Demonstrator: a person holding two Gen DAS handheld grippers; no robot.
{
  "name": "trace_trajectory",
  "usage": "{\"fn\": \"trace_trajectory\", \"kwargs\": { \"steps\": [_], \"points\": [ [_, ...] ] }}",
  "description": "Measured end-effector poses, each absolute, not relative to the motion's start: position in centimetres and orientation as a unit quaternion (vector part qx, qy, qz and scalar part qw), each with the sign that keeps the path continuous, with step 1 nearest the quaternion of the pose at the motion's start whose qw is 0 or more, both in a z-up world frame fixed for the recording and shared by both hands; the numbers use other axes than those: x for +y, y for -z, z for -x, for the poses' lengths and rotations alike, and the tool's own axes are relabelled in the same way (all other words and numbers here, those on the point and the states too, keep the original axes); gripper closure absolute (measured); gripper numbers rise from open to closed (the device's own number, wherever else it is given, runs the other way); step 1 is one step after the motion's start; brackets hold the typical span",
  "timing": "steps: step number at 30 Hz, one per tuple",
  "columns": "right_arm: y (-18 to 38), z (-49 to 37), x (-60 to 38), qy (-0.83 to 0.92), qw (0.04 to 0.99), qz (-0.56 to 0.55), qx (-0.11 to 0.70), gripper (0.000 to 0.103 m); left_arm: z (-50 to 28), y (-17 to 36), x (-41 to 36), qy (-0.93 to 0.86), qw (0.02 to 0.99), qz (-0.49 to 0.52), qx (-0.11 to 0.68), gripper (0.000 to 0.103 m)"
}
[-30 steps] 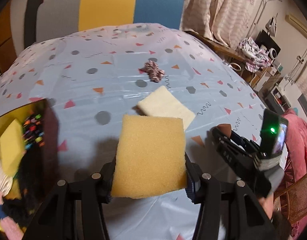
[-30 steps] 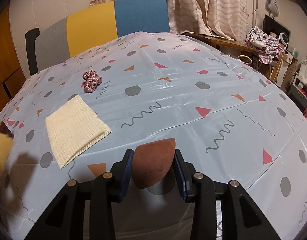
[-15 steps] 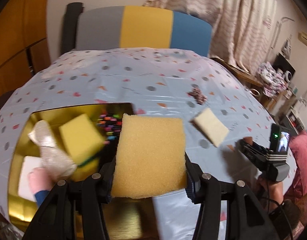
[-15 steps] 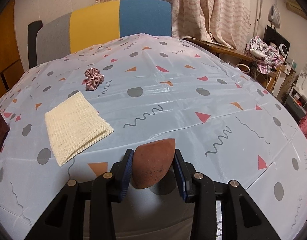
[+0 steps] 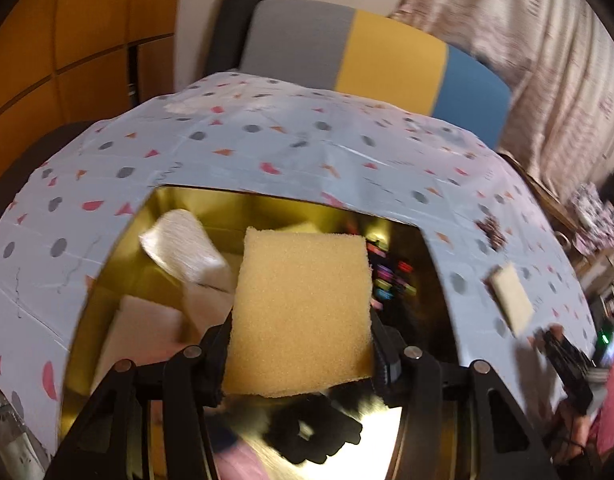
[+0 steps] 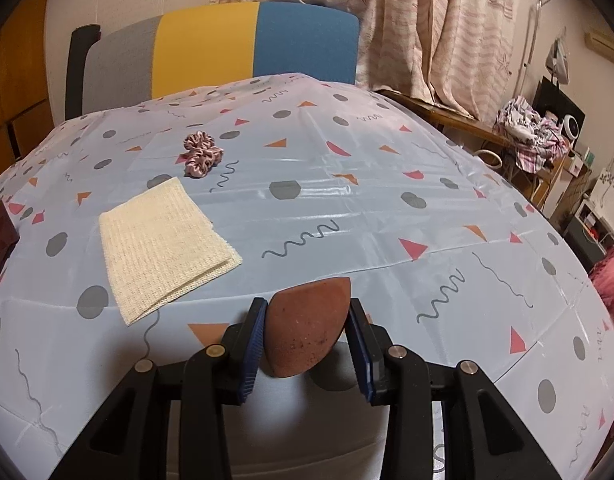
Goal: Organize rigid objects
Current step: 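Carry the yellow sponge to the gold tray with the left tool, dropping the cream cloth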
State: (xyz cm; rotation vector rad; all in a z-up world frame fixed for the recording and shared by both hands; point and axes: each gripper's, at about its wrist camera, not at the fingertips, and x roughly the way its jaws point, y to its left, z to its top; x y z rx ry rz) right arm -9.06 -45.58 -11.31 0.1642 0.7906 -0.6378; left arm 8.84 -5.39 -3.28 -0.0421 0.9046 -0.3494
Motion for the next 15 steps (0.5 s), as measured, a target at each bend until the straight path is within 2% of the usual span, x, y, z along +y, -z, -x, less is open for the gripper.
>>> {"fn": "trace_trajectory", "kwargs": {
  "steps": [7, 15],
  "points": [
    [10.5, 10.0, -45.3, 0.309, 0.881, -0.08, 0.35, 0.063, -13.8, 4.4, -3.5, 0.116, 0.881, 0.038, 0.456, 0.049],
    [10.6, 9.3, -44.6, 0.307, 0.88, -0.057, 0.358, 0.063, -16.9, 6.0, -3.4, 0.085, 0.871, 0.033, 0.482, 0.048]
  ]
}}
